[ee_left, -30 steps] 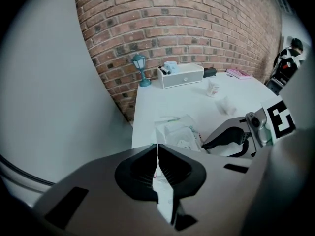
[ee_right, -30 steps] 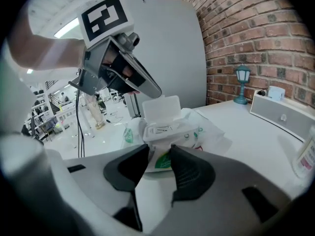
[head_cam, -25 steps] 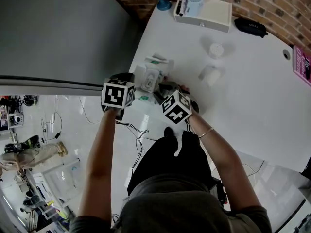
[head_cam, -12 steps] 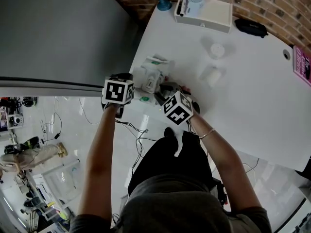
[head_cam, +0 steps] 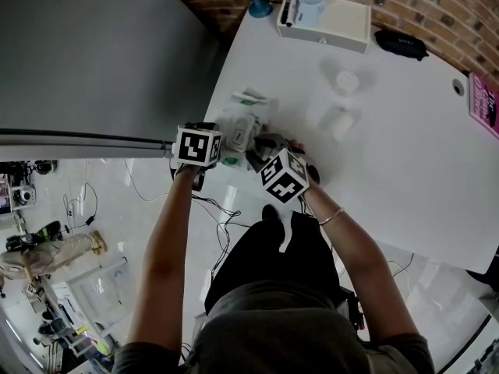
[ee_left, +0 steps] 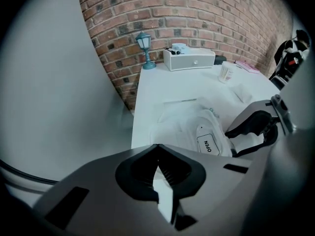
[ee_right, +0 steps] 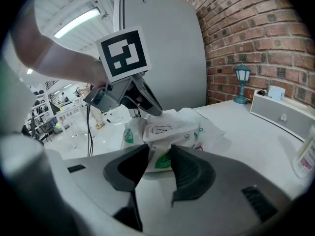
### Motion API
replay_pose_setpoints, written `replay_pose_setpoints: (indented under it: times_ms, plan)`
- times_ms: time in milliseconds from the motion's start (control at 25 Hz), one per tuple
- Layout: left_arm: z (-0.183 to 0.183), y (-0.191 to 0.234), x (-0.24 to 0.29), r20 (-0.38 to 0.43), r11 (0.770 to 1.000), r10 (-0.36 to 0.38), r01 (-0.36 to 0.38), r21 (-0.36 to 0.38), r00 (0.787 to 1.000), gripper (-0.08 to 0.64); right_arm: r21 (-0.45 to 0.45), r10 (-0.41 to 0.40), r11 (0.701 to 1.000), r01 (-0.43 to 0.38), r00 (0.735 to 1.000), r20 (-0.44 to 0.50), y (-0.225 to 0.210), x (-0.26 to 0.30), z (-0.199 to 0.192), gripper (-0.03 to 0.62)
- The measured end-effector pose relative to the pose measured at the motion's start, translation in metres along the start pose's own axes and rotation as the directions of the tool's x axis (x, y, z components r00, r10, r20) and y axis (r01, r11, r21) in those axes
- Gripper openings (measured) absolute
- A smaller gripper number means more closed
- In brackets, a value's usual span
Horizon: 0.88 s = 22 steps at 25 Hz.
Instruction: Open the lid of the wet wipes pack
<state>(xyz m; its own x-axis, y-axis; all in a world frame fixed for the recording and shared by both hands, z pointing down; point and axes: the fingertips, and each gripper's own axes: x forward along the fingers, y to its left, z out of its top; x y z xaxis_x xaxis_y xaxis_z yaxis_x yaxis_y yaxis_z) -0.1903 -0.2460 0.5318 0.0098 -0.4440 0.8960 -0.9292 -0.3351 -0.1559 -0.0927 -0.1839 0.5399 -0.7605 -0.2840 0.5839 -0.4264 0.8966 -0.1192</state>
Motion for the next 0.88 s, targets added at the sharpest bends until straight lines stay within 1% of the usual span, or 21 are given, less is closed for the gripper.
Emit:
replay_pose_setpoints:
  times_ms: [240,400,640,880]
  plan:
    - [-0.003,-0.001,0.005,-0.006,1.0,0.001,-0.001,-0.009,1.0,0.023,-0.003,0.001,1.0,-0.001,1.0,0.004,0.0,-0.001,0.0,0.153]
    - [-0.003,-0.002,0.005,0.009,1.0,0.008,-0.008,-0.018,1.0,0.023,-0.004,0.0,1.0,0.0,1.0,0.005,0.0,-0.001,-0.001,0.153]
    - [0.001,0.004,-0.01,0.079,0.998,0.031,-0.027,-0.059,0.996,0.024,-0.003,-0.002,1.0,0.002,1.0,0.006,-0.001,0.0,-0.002,0.153]
    - [0.0,0.009,-0.03,0.15,0.994,0.032,-0.015,-0.11,0.988,0.025,0.001,0.0,1.0,0.0,1.0,0.015,-0.001,-0.002,-0.001,0.155]
